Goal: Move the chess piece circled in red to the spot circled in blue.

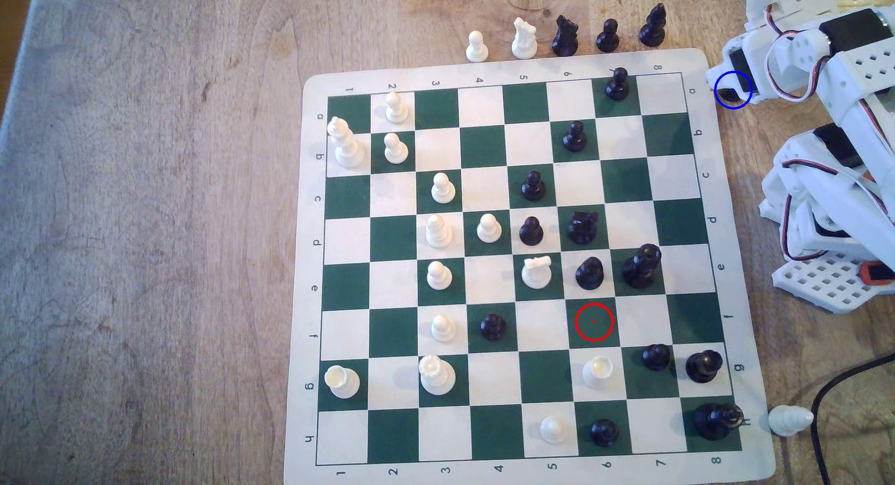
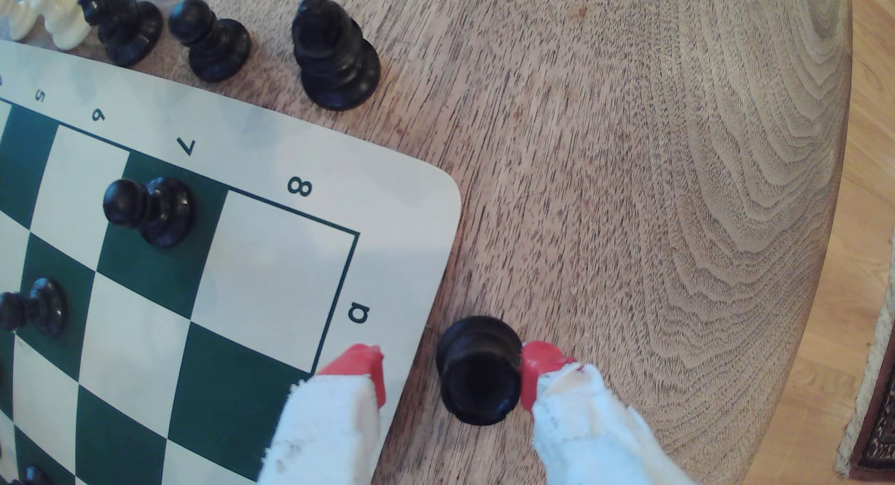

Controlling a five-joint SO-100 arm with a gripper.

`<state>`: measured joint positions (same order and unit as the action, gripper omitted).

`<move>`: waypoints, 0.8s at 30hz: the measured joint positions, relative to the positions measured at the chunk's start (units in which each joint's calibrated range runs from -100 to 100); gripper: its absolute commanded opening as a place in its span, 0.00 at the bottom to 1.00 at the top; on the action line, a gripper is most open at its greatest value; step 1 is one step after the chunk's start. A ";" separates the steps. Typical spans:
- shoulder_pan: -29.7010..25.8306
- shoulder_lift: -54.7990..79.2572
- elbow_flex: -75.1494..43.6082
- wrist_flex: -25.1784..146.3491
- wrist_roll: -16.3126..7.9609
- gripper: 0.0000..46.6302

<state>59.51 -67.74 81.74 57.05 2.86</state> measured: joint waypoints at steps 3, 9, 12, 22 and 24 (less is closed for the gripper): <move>0.00 -0.75 1.17 0.16 0.10 0.41; 0.00 -2.09 1.17 2.31 0.10 0.44; 0.15 -3.27 1.17 2.55 0.15 0.46; 3.61 -12.48 1.27 5.18 1.66 0.45; 4.65 -15.67 1.27 5.26 2.05 0.44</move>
<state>64.16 -83.41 83.01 62.31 4.91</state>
